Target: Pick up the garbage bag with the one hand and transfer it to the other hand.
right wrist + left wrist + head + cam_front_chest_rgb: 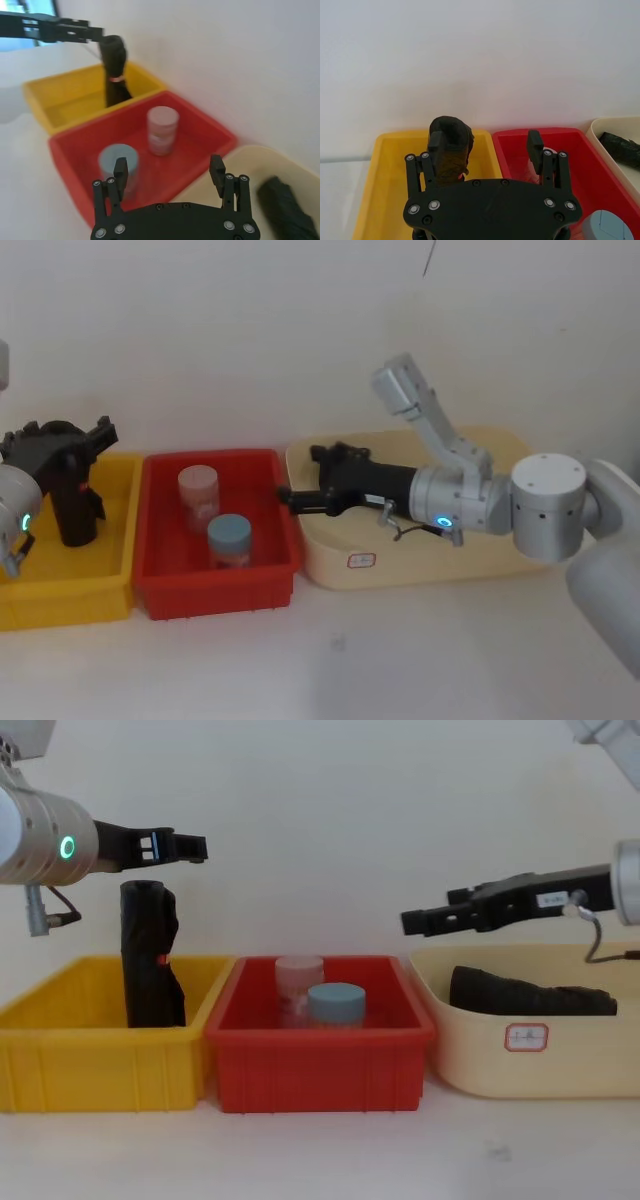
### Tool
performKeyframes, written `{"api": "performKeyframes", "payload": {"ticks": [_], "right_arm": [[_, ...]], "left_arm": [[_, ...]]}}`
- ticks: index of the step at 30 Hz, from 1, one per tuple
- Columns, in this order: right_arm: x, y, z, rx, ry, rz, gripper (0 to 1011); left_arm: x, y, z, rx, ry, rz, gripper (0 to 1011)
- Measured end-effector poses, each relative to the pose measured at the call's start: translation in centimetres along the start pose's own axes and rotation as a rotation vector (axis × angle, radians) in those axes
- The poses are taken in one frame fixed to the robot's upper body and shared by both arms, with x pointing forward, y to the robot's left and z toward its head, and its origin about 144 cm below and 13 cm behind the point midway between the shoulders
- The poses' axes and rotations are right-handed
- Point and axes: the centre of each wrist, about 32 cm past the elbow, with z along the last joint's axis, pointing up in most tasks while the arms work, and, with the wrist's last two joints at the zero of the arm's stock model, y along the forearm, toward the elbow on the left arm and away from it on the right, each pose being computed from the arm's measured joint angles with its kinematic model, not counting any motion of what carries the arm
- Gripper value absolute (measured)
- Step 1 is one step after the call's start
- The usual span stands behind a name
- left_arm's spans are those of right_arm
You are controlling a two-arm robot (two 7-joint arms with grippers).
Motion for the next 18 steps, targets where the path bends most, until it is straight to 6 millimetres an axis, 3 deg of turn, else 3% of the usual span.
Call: {"api": "performKeyframes", "payload": {"ticks": [8, 18], "right_arm": [[-0.6, 2.3, 1.9, -0.045, 0.005, 0.132, 1004], [-1.1, 4.6, 2.7, -0.096, 0.018, 0.203, 1004]], "left_arm": [[0.0, 0.0, 0.0, 0.000, 0.000, 0.001, 1000], [0.0, 0.0, 0.0, 0.001, -0.001, 0.003, 1000]]}}
